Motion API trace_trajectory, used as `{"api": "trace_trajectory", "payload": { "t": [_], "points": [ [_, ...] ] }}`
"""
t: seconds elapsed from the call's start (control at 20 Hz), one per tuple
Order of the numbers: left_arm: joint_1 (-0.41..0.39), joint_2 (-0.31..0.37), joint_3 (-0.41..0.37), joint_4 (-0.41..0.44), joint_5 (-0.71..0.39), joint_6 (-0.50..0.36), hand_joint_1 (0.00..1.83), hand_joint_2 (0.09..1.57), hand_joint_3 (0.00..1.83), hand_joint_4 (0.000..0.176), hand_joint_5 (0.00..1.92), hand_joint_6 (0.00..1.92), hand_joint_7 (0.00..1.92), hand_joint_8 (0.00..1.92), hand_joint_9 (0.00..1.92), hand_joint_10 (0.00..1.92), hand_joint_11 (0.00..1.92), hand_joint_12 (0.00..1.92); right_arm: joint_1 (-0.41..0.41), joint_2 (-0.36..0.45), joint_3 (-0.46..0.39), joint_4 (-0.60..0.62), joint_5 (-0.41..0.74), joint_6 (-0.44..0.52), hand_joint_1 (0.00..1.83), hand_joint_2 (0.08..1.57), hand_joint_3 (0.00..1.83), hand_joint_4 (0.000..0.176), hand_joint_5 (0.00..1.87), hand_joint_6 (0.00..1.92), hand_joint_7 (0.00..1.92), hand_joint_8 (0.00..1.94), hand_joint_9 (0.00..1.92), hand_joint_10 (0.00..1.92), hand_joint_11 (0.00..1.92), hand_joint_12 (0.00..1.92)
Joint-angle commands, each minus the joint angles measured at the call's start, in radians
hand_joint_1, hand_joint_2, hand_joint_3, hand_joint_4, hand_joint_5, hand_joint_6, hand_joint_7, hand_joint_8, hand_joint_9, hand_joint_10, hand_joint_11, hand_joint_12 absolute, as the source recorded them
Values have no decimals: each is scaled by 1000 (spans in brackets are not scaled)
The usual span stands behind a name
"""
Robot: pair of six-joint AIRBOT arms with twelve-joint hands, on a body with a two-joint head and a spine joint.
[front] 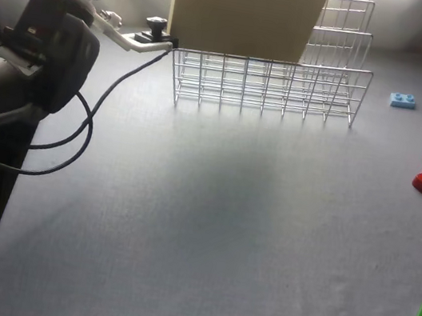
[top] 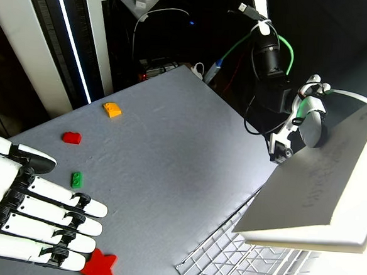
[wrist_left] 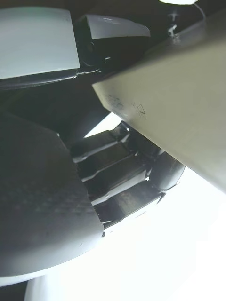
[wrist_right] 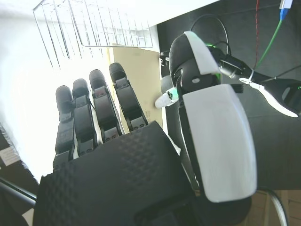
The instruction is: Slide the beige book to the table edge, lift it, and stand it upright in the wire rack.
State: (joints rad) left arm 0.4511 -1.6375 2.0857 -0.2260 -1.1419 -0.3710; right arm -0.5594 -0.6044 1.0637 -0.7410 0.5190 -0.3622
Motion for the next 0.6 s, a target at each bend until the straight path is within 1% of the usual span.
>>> {"api": "trace_trajectory", "payload": {
  "t": [0.0,0.05,0.1,0.15,0.2,0.5,0.55],
  "points": [
    [-6,4,13,-20,-121,-25,1250,1149,0,0,892,943,959,1306,948,1417,716,1773,16,3,3,43,77,0,96,1233,1,0,171,0,156,2,156,5,0,452],
    [-5,2,17,-17,-120,-27,1250,1148,0,0,891,948,962,1297,944,1412,713,1771,16,3,3,43,77,0,91,1235,1,0,169,0,156,1,154,3,0,435],
    [-5,-5,25,-15,-121,-30,1250,1148,0,0,890,955,963,1294,945,1411,720,1772,16,3,3,43,77,1,72,1237,1,0,175,2,162,2,165,5,0,468],
    [-4,-8,29,-15,-122,-32,1251,1147,0,0,889,953,967,1288,948,1409,715,1771,16,3,3,43,77,1,80,1235,0,0,180,3,167,3,168,5,0,477],
    [-4,-11,34,-15,-124,-35,1254,1142,0,0,903,931,975,1278,954,1399,716,1761,16,3,3,43,77,1,107,1229,0,0,196,6,181,4,181,7,0,524],
    [3,-35,64,-16,-127,-53,1251,1148,1,0,874,965,973,1283,960,1397,721,1761,16,3,3,43,77,1,78,1232,0,0,184,5,183,2,172,4,0,475],
    [8,-36,64,-17,-128,-59,1252,1146,0,0,881,956,977,1274,962,1390,718,1761,16,1,3,43,77,-2,96,1229,0,0,198,7,191,3,182,6,0,524]
  ]
}}
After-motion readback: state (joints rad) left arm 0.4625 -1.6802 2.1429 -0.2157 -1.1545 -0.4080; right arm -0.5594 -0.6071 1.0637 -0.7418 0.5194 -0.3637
